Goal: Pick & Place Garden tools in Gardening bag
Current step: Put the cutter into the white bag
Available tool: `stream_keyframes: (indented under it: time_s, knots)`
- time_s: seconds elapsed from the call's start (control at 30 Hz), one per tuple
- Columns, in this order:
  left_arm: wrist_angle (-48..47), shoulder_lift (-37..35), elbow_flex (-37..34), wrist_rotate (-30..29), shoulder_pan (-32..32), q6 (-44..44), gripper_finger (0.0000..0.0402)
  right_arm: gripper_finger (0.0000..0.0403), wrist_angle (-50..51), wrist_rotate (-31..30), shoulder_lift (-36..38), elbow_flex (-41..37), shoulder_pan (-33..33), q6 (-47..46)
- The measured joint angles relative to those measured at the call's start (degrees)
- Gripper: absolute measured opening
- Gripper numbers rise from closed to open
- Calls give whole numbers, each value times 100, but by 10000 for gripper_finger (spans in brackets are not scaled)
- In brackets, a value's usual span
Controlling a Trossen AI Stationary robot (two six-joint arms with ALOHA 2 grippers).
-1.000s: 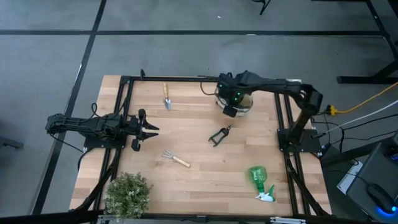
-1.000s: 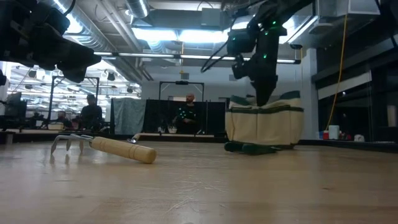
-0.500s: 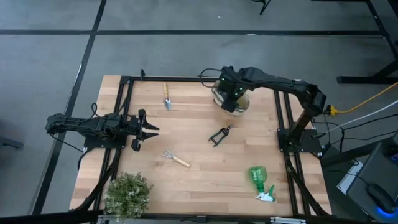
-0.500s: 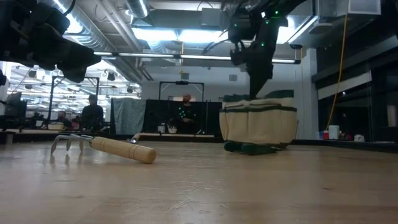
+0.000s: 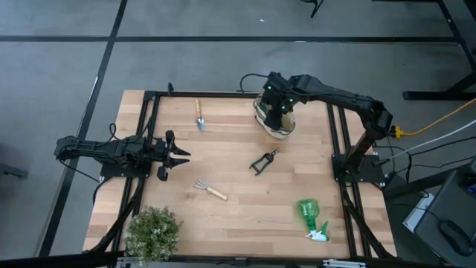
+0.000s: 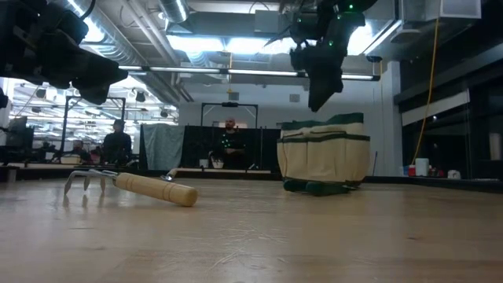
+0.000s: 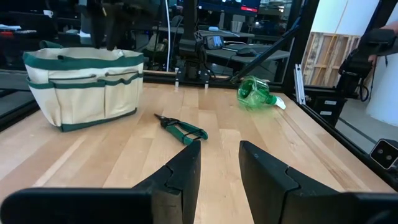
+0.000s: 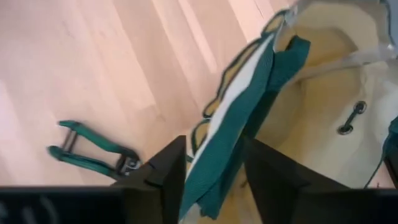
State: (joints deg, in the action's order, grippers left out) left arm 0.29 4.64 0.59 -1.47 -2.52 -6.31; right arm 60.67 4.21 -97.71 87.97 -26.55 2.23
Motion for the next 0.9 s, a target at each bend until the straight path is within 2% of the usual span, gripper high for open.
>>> stream_keyframes:
  time_s: [0.13,0.23,0.9]
  knots:
    - [-2,0,-1,2,0,0,106,199,289,191,0,308,11,-4]
    - [-1,0,0,2,0,0,106,209,446,247,2,522,80,-2]
    - [-2,0,-1,2,1,0,106,204,511,249,44,574,1506,577]
